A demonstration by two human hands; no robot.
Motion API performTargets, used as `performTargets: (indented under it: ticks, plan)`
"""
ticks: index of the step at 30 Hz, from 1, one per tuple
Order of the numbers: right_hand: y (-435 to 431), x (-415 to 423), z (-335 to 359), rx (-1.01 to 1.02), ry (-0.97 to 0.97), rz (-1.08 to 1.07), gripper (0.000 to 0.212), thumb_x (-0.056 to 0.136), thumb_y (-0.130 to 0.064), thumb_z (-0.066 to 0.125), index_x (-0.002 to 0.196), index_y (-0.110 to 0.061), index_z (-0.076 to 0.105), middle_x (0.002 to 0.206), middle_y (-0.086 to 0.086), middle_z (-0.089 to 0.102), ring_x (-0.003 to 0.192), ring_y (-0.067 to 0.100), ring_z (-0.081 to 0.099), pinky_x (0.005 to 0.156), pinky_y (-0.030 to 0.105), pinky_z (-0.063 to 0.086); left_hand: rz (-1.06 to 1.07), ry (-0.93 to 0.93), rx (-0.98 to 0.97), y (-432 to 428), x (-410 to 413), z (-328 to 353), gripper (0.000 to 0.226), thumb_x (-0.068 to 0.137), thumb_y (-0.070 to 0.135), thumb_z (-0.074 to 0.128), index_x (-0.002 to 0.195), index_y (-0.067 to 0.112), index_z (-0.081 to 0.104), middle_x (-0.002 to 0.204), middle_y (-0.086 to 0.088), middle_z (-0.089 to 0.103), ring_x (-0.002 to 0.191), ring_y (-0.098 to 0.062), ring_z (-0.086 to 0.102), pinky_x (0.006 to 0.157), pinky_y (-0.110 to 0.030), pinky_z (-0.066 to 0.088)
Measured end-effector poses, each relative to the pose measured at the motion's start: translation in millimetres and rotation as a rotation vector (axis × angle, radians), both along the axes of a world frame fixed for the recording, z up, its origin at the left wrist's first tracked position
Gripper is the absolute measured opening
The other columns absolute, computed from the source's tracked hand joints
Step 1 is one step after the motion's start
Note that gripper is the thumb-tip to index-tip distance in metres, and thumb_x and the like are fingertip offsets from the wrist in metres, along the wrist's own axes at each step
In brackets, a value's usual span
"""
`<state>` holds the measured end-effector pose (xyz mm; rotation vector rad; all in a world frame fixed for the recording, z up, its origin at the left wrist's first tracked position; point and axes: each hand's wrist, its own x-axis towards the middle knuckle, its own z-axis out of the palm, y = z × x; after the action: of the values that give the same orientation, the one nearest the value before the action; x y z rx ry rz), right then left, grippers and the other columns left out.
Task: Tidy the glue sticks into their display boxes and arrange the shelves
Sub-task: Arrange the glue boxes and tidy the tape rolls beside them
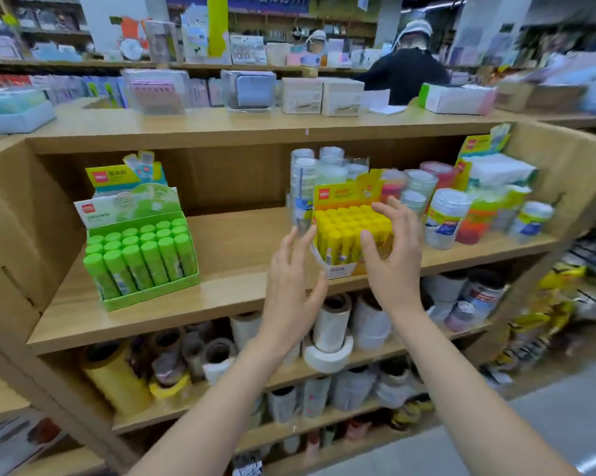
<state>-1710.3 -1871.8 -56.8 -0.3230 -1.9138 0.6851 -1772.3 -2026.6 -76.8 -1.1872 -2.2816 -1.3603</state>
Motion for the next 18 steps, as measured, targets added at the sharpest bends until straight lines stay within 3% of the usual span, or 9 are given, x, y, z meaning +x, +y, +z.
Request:
performTargets:
  ticks: [4,7,11,14,18]
  plan:
    - [40.3,5.6,-8.3,-0.134,-0.195,0.057,0.055,0.092,-0.042,0.056,0.142,-0.023,0.046,0.153,0.005,0.035,0.144,0.016,0.026,0.117,0.036,0.024,-0.042,-0.086,-0.004,37.4,6.2,-0.3,0.070,0.097,0.024,0.056,0.155,0.028,0.017,0.163,-0.001,0.010,0.149,-0.006,0.005,0.115,-0.024,0.018]
    - [48.0,4.5,-14.9,-0.172,-0.248,0.176,0.050,0.093,-0.040,0.061,0.138,-0.021,0.050,0.138,0.000,0.050,0.130,0.013,0.044,0.106,0.029,0.037,0.010,-0.119,0.061,44.7,12.5,-0.1,0.062,0.096,0.021,0.058,0.151,0.026,0.029,0.159,0.002,0.022,0.146,-0.006,0.018,0.112,-0.022,0.026]
    - [35.2,3.5,-21.8,-0.122,-0.188,0.208,0.048,0.090,-0.041,0.065,0.133,-0.023,0.054,0.127,-0.002,0.052,0.117,0.004,0.046,0.095,0.013,0.037,0.150,-0.045,0.145,36.7,18.1,-5.2,0.051,0.093,0.018,0.060,0.140,0.022,0.041,0.145,-0.001,0.039,0.132,-0.013,0.041,0.104,-0.035,0.044]
    - [18.3,-1.1,-22.3,-0.091,-0.189,0.306,0.052,0.085,-0.043,0.067,0.132,-0.026,0.054,0.126,-0.002,0.051,0.114,0.001,0.046,0.092,0.003,0.033,0.305,-0.013,0.227,22.8,19.0,-9.8,0.045,0.089,0.022,0.058,0.132,0.016,0.047,0.136,-0.003,0.045,0.124,-0.015,0.046,0.097,-0.037,0.047]
    - [-13.5,-15.0,-22.1,-0.050,-0.234,0.452,0.064,0.078,-0.041,0.078,0.134,-0.025,0.051,0.127,-0.003,0.048,0.117,0.001,0.045,0.096,0.008,0.035,0.463,0.037,0.251,-8.3,12.0,-12.8,0.041,0.089,0.029,0.053,0.127,0.016,0.048,0.130,-0.006,0.047,0.117,-0.021,0.048,0.092,-0.041,0.046]
